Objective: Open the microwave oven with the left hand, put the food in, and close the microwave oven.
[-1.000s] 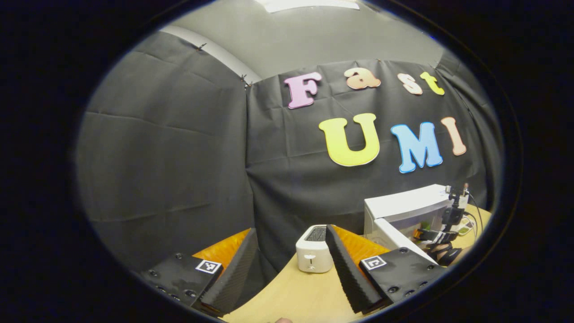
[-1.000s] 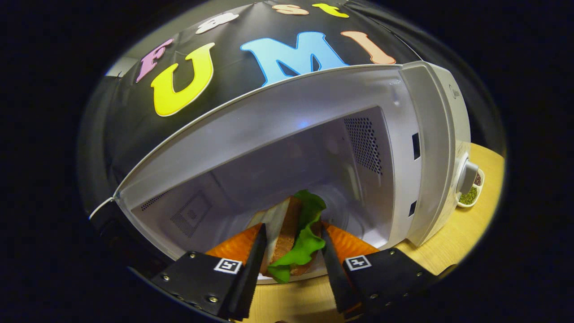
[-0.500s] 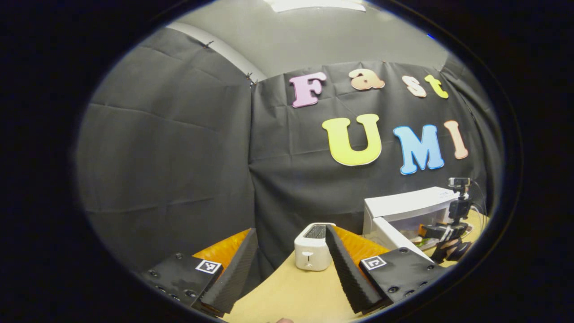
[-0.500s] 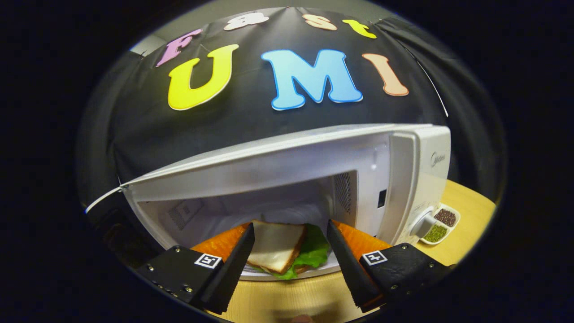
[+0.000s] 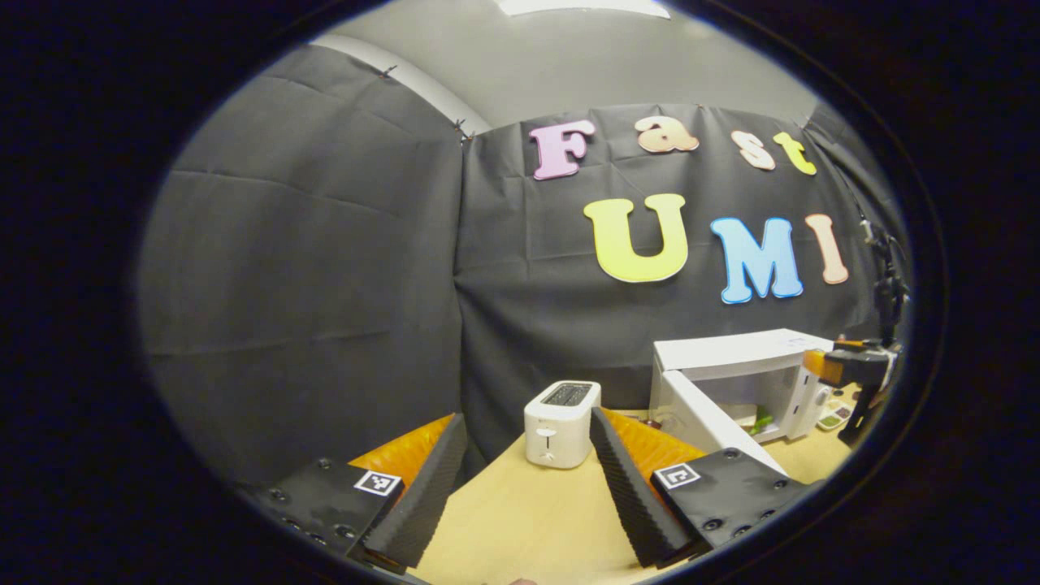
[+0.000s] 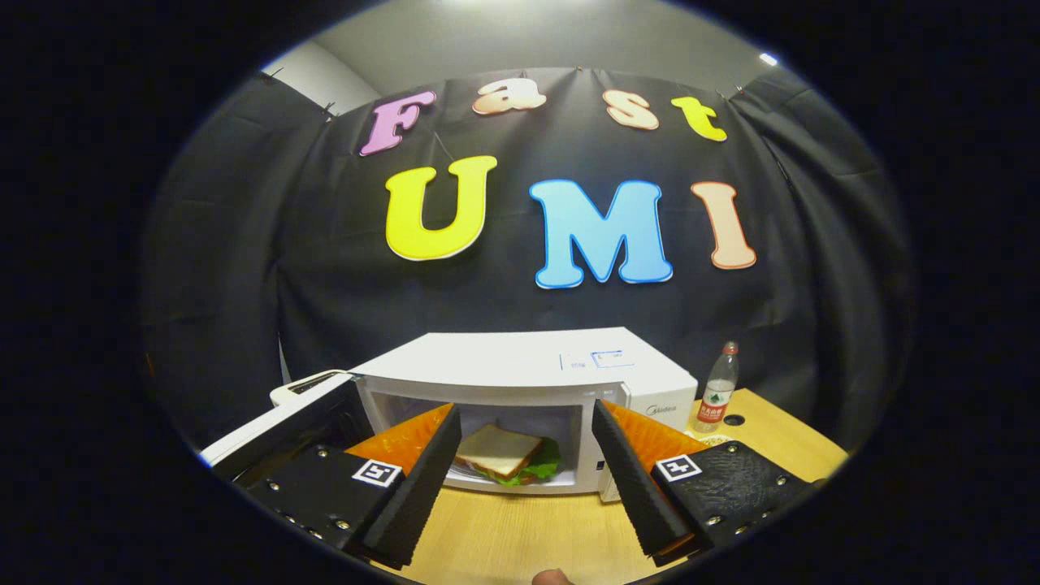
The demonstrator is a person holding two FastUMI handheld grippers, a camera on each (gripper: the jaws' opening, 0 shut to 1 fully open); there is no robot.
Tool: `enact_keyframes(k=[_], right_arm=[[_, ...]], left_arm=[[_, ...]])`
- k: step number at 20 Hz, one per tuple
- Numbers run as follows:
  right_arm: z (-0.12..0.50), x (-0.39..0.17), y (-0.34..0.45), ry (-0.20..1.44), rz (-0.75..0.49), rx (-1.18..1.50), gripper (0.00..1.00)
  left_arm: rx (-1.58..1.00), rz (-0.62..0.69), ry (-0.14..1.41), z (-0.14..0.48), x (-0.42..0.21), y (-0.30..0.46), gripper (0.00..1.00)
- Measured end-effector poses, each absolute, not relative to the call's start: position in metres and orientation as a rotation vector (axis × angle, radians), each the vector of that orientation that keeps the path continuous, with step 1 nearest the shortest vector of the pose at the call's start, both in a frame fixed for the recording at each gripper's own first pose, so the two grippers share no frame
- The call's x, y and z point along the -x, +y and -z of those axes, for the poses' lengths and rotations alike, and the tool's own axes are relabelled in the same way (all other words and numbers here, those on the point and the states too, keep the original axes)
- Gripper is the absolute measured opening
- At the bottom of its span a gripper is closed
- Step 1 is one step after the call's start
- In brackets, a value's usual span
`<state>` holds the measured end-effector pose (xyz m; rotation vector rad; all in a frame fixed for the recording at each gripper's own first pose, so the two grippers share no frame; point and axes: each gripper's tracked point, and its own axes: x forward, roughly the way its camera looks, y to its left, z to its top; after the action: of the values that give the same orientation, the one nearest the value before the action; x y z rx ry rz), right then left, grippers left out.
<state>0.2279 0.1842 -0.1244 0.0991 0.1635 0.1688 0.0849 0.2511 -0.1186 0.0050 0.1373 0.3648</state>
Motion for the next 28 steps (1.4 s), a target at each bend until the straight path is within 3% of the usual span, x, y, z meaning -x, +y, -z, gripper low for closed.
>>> enact_keyframes(k=[11, 16, 18, 20, 22, 24, 28], right_arm=[[0.041, -0.116, 0.103, 0.037, -0.183, -0.064, 0.98], [0.038, -0.088, 0.070, 0.032, -0.163, -0.065, 0.98], [0.042, -0.081, 0.058, 0.042, -0.153, -0.060, 0.98], [0.045, -0.073, 0.046, 0.047, -0.146, -0.065, 0.98], [0.046, -0.068, 0.034, 0.049, -0.134, -0.066, 0.98], [0.045, -0.062, 0.018, 0.050, -0.118, -0.071, 0.98], [0.043, -0.051, -0.014, 0.052, -0.090, -0.082, 0.98]], left_arm=[[0.006, -0.378, 0.224, 0.172, -0.053, 0.220, 0.98], [0.042, -0.314, 0.283, 0.198, -0.052, 0.179, 0.60], [0.046, -0.297, 0.288, 0.201, -0.059, 0.169, 0.59], [0.079, -0.278, 0.309, 0.211, -0.063, 0.156, 0.22], [0.090, -0.271, 0.321, 0.214, -0.066, 0.146, 0.22], [0.057, -0.312, 0.322, 0.220, -0.069, 0.147, 0.08], [0.067, -0.309, 0.340, 0.222, -0.073, 0.132, 0.07]])
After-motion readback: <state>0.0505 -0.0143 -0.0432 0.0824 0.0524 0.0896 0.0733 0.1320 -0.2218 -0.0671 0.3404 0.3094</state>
